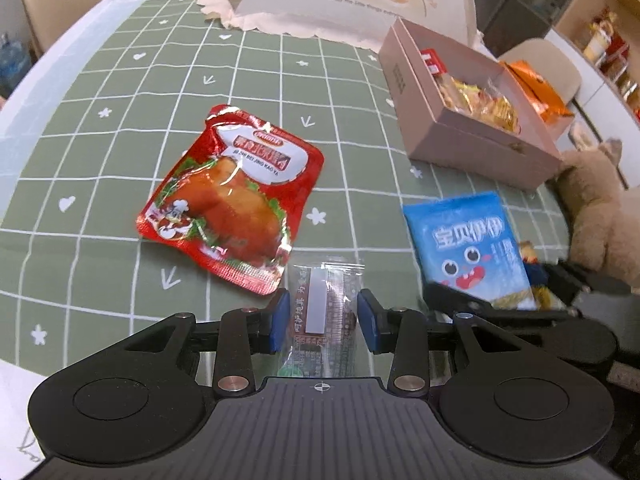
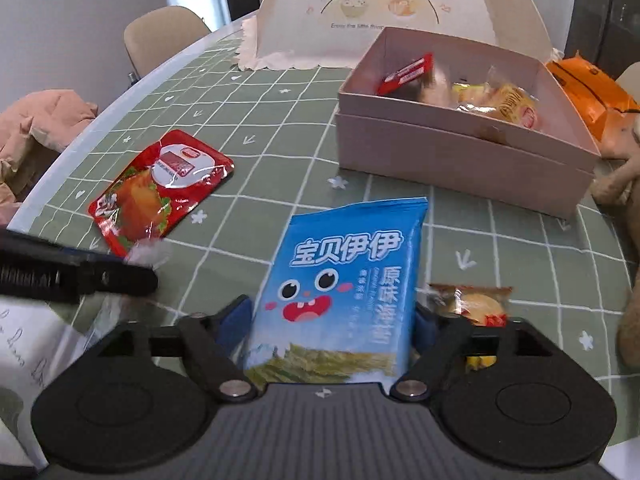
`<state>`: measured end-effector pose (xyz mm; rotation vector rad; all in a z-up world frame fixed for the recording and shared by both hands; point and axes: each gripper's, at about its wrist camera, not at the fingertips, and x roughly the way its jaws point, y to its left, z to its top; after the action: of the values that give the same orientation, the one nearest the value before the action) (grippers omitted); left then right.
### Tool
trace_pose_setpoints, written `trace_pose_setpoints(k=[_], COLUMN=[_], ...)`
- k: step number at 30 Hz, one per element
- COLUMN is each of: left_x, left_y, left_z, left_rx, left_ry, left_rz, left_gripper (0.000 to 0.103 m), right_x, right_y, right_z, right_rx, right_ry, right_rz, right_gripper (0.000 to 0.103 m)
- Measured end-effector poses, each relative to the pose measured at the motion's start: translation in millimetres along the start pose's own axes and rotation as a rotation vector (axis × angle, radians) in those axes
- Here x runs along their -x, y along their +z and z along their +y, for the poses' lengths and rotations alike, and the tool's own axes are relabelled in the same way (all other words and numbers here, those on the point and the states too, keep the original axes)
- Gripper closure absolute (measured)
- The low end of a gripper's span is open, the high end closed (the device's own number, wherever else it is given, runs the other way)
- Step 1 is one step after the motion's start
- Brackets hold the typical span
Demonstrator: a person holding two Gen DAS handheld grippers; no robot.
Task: Organize snacks
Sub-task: 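Grasp the blue seaweed pack with the right tool while the left tool holds the clear packet, then carry both packs over the pink box and open both tools to drop them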
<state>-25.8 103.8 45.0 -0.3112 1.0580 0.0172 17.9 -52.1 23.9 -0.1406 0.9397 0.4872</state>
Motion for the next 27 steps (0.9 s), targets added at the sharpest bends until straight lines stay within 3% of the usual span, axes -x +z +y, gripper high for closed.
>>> trace_pose_setpoints(k=[5,9,15,22,27], left_x=[1,-2,-7,-10,-10], left_y=[-5,-8,-8,-7,-7], left_z=[0,-1,-2,-5,-4], left_rx=[-0.005,0.006,0.016,-0.009,-0.018], left_ry=[0.003,-0.016,-0.026,-0.022,-0.029], left_rz=[0.014,0.02,0.011,0.002,0.002], left_gripper=[0.061,0.061,0.06,0.06,0.06], right_x=[-8,3,42,14,-3], right_y=[4,3,-8,-3,0], right_z=[21,20,11,2,7], right_rx=[0.169,0.262,0.316,0.117,0.106], right_ry=[-0.078,-0.147,-0.136,-0.074,-0.101], right_rz=[-0.005,-0.057,-0.241,-0.083,-0.045], right_gripper=[0.015,0.015,0.016,0.015,0.015])
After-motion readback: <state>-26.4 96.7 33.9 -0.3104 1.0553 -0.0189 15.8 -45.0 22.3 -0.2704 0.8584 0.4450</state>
